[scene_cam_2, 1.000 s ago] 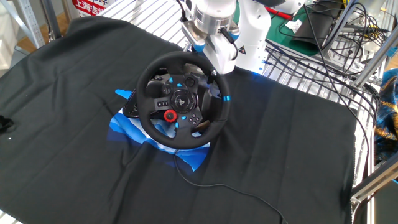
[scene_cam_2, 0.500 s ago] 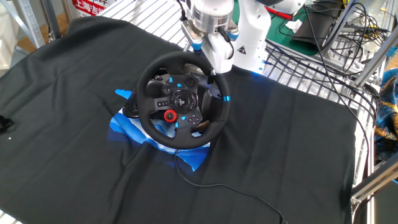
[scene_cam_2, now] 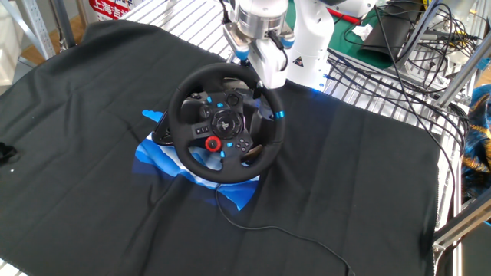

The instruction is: Rotate the steering wheel 90 degrees clockwise

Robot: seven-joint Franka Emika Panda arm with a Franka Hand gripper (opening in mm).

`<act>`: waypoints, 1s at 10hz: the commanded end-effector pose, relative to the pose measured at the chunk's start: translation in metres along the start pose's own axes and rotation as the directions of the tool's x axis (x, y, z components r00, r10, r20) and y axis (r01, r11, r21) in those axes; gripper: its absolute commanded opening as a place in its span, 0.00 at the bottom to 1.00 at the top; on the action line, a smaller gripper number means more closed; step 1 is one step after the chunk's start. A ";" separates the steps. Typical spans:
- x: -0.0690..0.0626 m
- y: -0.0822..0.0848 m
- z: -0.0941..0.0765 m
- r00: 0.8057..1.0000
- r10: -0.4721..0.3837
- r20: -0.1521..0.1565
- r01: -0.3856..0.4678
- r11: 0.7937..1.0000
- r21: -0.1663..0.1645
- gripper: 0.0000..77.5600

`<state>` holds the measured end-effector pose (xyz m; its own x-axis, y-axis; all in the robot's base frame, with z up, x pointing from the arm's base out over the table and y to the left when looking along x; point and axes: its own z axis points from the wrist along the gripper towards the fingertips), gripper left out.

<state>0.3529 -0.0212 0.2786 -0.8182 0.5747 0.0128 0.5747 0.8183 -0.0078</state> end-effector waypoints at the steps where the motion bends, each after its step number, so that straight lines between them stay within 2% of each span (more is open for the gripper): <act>1: 0.003 -0.003 -0.012 0.998 0.070 0.002 -0.070 0.998 -0.001 0.03; 3: 0.005 -0.001 -0.013 0.996 0.087 -0.007 -0.087 0.996 -0.011 0.03; 4: 0.005 0.000 -0.012 0.990 0.141 0.003 -0.141 0.989 -0.037 0.03; 5: 0.005 0.000 -0.012 0.984 0.178 0.018 -0.177 0.983 -0.047 0.03; 8: 0.004 0.000 -0.011 0.984 0.176 0.030 -0.174 0.984 -0.042 0.03; 10: 0.002 0.001 -0.012 0.982 0.188 0.026 -0.187 0.981 -0.047 0.03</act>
<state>0.3499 -0.0188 0.2900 -0.6973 0.7167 -0.0099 0.7161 0.6972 0.0322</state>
